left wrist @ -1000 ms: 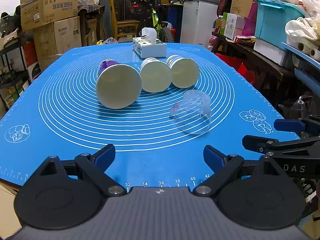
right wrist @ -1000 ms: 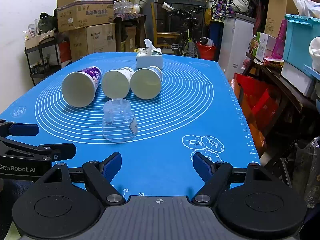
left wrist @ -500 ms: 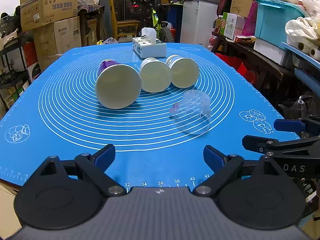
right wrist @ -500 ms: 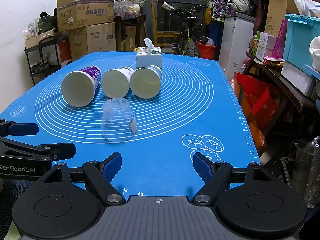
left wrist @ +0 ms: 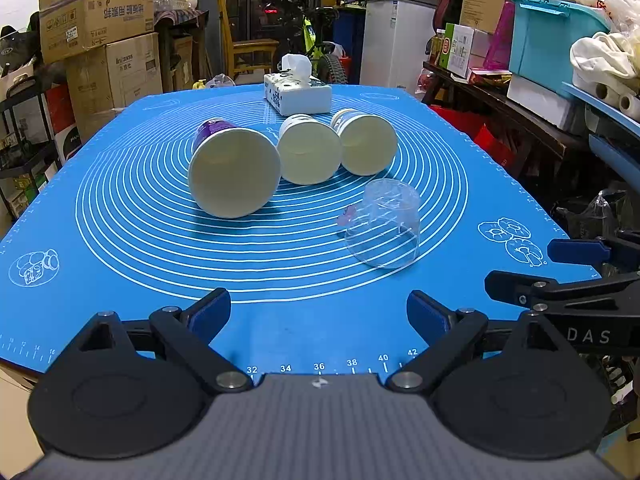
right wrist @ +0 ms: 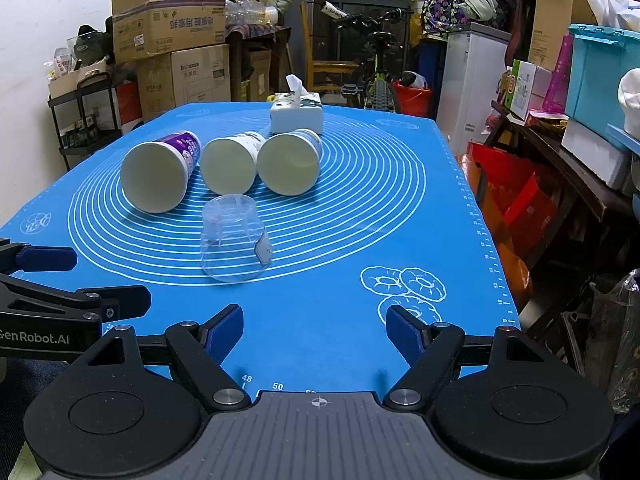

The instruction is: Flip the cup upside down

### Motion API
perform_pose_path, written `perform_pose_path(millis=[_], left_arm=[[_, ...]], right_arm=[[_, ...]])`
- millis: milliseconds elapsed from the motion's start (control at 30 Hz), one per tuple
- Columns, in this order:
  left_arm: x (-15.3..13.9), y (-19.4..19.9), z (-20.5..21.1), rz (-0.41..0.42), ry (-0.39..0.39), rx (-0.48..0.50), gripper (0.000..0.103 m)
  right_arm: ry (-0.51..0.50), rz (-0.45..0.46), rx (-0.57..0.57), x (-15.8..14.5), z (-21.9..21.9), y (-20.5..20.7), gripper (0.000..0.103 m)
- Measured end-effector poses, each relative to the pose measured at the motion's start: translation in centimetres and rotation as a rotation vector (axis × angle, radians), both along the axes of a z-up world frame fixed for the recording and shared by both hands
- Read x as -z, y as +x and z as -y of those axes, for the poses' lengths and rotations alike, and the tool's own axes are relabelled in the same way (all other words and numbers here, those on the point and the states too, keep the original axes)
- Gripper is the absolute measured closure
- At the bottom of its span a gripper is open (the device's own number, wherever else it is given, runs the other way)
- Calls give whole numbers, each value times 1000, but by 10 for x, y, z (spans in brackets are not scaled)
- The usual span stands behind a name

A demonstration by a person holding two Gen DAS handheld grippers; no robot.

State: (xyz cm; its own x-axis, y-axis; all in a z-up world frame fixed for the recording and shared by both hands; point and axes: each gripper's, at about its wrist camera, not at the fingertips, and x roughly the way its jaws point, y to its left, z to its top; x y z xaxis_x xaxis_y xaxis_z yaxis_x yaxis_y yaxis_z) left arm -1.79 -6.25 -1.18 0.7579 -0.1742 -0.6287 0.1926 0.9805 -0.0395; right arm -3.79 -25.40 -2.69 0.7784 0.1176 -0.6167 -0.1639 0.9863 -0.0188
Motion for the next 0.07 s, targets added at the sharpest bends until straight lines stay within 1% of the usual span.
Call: perform_pose_path(millis=[67], left_arm=[[1, -1, 1, 3, 5, 3, 9]], right_arm=[[0, -1, 0, 0, 1, 1, 21]])
